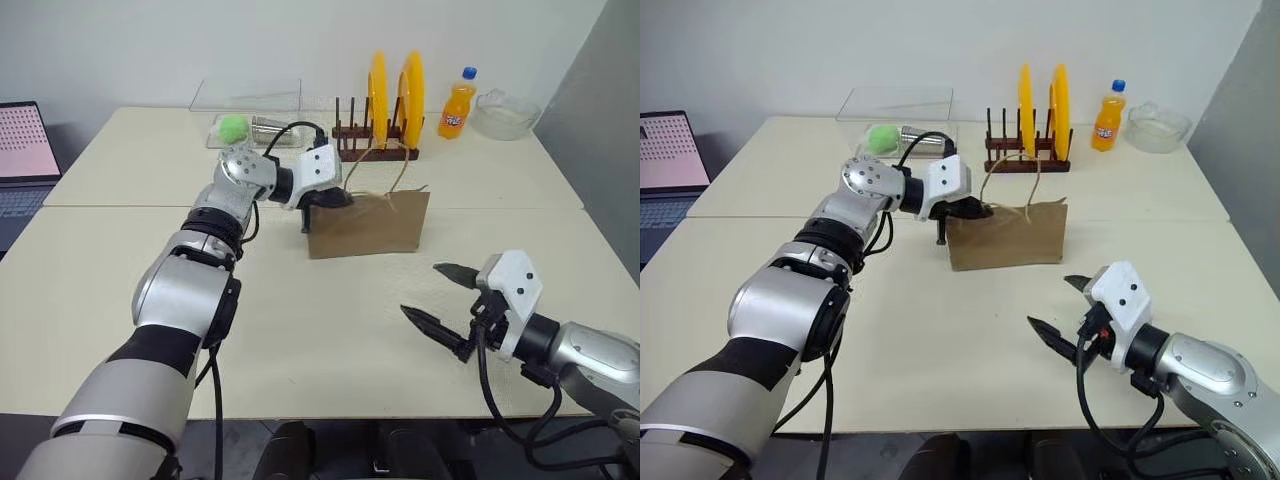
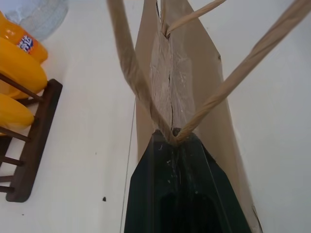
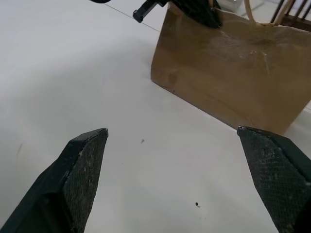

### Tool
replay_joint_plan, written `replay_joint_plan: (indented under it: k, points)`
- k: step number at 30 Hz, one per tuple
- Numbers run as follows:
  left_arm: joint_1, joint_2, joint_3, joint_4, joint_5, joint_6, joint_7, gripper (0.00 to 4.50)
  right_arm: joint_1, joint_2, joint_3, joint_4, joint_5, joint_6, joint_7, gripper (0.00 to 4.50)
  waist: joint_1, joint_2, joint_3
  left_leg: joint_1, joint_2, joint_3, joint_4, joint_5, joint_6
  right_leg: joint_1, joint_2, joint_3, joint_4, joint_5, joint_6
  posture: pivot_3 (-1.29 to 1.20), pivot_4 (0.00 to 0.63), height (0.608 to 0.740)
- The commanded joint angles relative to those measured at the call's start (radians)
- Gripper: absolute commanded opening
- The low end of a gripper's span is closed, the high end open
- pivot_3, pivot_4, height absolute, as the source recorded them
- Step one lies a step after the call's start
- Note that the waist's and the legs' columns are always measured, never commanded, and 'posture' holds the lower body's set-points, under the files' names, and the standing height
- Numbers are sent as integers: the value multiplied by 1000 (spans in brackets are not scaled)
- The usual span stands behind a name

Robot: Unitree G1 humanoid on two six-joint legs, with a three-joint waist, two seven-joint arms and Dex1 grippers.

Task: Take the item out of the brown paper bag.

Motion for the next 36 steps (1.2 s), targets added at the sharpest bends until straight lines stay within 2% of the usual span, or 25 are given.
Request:
replay_joint_plan:
  k: [1,6,11,15,24,28,29,30,33,36]
  points:
    - [-41,-10,-2,-3,29,-31,31,18,9,-10,0,-81,29,-31,-52,4500,1,0,0,0,0,0,0,0,0,0,0,0,0,0,0,0,150,740]
    - [-31,-11,19,5,34,-20,-2,18,21,-31,11,-81,55,-56,-91,4500,2,0,0,0,0,0,0,0,0,1,0,0,0,0,0,0,150,740]
    - [-31,2,37,1,28,-17,-28,1256,14,-40,26,-81,64,-61,-107,4500,2,0,0,0,0,0,0,0,0,1,0,0,0,0,0,0,150,740]
    - [-34,28,58,-11,13,-44,-56,2451,-2,-41,37,-72,73,-61,-100,4500,0,0,0,1,0,0,0,0,0,1,0,0,0,0,0,0,150,740]
    - [-44,157,138,-73,-64,26,-156,2451,-40,-52,72,-31,59,-86,-72,4500,-3,0,0,1,0,0,0,0,0,1,0,0,0,0,0,0,150,740]
    - [1,228,194,-197,-150,144,-230,2451,-56,-51,81,-7,23,-114,-59,4500,-3,0,0,1,0,0,0,0,0,1,0,0,0,0,0,0,150,740]
    - [27,247,209,-262,-178,196,-244,2274,-58,-49,76,-1,16,-122,-56,4500,-4,0,0,1,0,0,0,0,0,1,0,0,0,0,0,0,150,740]
    - [106,284,229,-415,-224,290,-268,2063,-69,-46,69,15,3,-136,-54,4500,-5,0,0,1,0,0,0,0,0,1,0,0,0,0,0,0,150,740]
    - [415,374,294,-947,-370,606,-252,1278,-109,-44,59,76,-38,-181,-31,3928,-32,3,-2,5,1,2,-1,0,0,2,0,5,1,3,-4,0,150,740]
    - [688,427,371,-1350,-482,851,-154,358,-147,-57,68,146,-88,-232,20,2913,-29,2,-1,7,1,0,-1,0,-1,3,0,5,1,3,-4,0,150,740]
